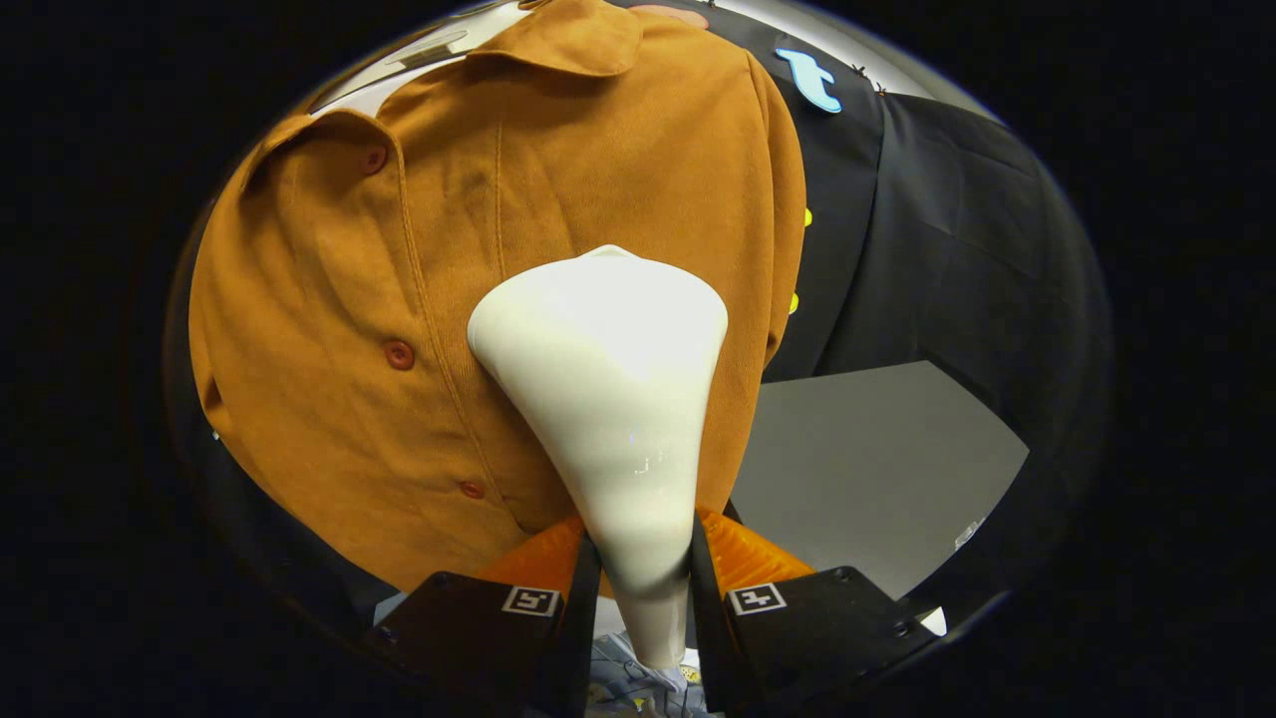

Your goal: Iron the clothes twice with a garment steamer, once on the left side and once on the right side.

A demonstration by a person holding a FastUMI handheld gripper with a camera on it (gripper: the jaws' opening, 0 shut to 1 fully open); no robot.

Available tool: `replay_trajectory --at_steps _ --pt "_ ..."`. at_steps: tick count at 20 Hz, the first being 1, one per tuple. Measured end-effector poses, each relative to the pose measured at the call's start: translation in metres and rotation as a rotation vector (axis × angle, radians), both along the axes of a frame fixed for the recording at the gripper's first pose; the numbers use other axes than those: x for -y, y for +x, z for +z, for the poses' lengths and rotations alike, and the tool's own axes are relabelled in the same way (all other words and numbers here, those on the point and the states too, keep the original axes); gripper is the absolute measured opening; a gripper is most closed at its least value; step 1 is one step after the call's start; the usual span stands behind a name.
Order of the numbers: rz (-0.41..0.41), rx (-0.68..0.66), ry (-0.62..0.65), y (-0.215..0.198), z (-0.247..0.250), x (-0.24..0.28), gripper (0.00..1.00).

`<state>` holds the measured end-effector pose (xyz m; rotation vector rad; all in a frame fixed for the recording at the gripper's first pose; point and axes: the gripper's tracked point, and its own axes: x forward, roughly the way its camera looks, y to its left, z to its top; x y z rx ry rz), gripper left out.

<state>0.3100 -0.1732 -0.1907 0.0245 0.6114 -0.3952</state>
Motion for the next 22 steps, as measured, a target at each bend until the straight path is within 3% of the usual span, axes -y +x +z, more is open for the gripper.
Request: replay_trajectory --at_steps 11,22 --pt "-0.025 -0.175 0.041 -0.014 -0.071 0.002 0.47" --pt "-0.028 -0.291 0.077 -0.022 -0.094 0.007 0.47"
